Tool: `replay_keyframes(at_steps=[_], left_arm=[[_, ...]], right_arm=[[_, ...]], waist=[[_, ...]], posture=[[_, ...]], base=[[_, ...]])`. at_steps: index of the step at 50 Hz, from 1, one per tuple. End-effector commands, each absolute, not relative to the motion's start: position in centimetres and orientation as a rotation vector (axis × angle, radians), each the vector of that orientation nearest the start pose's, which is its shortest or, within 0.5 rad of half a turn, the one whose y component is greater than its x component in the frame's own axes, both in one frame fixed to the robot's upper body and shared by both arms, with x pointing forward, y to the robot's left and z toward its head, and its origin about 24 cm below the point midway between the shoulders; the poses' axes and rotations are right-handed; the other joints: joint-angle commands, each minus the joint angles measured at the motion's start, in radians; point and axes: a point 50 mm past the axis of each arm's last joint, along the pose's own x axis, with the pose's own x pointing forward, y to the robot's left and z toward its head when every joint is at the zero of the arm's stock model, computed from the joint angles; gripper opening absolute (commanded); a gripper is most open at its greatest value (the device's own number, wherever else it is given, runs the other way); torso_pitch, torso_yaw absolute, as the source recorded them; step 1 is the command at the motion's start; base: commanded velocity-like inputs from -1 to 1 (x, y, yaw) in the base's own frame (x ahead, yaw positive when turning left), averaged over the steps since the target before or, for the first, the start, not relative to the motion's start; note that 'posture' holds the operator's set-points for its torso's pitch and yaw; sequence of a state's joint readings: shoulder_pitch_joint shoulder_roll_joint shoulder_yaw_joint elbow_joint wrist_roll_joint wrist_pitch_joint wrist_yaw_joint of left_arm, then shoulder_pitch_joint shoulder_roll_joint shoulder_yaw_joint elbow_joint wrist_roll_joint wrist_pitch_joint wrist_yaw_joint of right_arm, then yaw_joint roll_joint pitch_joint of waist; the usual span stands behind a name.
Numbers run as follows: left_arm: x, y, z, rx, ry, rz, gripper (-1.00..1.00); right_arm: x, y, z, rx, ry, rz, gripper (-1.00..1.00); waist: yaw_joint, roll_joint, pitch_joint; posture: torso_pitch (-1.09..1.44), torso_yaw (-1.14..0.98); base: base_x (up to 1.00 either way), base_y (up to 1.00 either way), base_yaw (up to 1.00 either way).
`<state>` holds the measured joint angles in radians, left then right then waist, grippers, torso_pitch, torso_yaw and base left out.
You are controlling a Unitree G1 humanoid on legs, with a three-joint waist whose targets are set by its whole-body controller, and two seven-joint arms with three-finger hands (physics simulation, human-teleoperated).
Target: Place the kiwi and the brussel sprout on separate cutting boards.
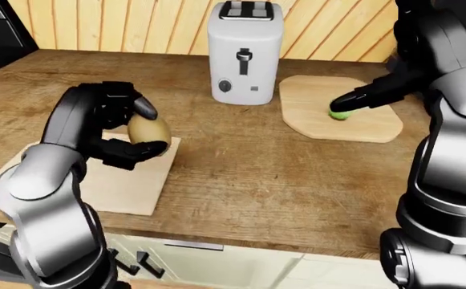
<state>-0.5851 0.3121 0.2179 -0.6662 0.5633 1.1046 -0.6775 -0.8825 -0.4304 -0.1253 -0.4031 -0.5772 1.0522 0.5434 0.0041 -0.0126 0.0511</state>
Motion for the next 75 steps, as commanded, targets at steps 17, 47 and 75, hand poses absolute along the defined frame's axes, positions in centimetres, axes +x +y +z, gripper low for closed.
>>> replay_keyframes(at_steps=[17, 47, 75], left_arm=[[26.4, 24.9, 22.8, 0.441, -0.038, 0.161, -0.51], [25.6, 25.8, 20.9, 0.445, 0.000, 0.178, 0.12], [24.7, 25.2, 24.1, 0.458, -0.059, 0.167, 0.40]], right_arm=[[28.6, -19.9, 32.9, -0.588, -0.250, -0.194, 1.00], [28.9, -19.9, 32.6, -0.596, -0.246, -0.198, 1.00], [28.5, -20.0, 33.2, -0.595, -0.253, -0.200, 1.00]], waist=[[-0.002, 0.018, -0.030], [-0.004, 0.025, -0.034], [-0.005, 0.024, -0.030]], posture=[[0.00, 0.00], [0.00, 0.00], [0.00, 0.00]], base=[[0.00, 0.00, 0.00], [0.00, 0.00, 0.00], [0.00, 0.00, 0.00]])
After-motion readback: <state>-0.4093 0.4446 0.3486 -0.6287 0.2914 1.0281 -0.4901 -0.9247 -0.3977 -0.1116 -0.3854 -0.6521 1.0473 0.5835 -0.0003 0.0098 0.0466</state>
